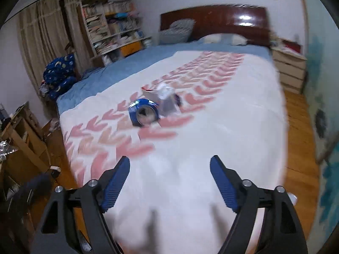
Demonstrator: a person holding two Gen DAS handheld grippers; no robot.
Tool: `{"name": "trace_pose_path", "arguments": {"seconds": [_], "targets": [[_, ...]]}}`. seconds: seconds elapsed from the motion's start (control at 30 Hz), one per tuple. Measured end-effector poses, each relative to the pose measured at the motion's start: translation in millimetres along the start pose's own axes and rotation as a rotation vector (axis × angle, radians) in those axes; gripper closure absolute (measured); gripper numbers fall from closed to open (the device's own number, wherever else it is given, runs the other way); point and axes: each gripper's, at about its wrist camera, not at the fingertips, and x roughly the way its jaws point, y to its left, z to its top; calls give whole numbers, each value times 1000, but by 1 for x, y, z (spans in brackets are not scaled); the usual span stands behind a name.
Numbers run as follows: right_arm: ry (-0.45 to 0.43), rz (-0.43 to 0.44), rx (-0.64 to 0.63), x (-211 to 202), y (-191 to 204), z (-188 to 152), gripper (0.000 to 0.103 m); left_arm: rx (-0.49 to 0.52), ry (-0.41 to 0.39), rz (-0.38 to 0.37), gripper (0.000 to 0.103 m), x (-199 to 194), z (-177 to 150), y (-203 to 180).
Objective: Collect trash
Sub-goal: 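Grasp the white printed bottle with the right tool while left tool grasps the blue can, then lift the blue Pepsi can with the left tool while right tool holds the bottle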
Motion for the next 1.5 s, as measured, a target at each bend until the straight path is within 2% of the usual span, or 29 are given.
{"name": "trace_pose_path", "arguments": {"seconds": [0.17,0.27,0.33,0.37,0.43,0.47,0.53,0.63,0.7,0.77,0.9,1.0,1.1,1.2,1.37,1.5], "targets": [[71,-93,65,129,5,68,26,-44,25,-49,20,7,3,2],[75,-126,103,183,7,91,26,-55,28,-63,20,11,7,6],[103,-110,157,211,4,95,20,-58,36,-55,20,15,10,9],[139,-74,218,228,-3,93,20,-66,42,-59,20,16,11,11],[154,-14,283,241,-14,85,42,-97,54,-85,20,19,13,18],[137,4,294,239,-18,81,46,-122,53,-93,20,19,14,22],[89,49,310,229,-24,75,48,-175,57,-114,20,21,15,32],[-23,53,302,188,-32,56,48,-218,51,-119,20,26,19,38],[-80,50,294,151,-39,33,48,-192,39,-91,20,30,29,35],[-122,52,316,113,-49,5,48,-178,25,-96,18,40,44,34],[-187,26,345,37,-67,-38,48,-122,44,-60,15,84,74,23],[-168,26,336,-2,-76,-60,48,11,57,-27,15,136,98,-2],[-156,12,295,-38,-77,-78,48,52,84,16,15,177,107,-9],[-151,9,306,-62,-80,-92,48,30,152,46,15,223,113,-6],[-125,53,297,-70,-73,-95,48,-45,198,45,15,260,122,2],[-115,98,262,-68,-63,-92,48,-91,246,99,15,282,117,6]]}}
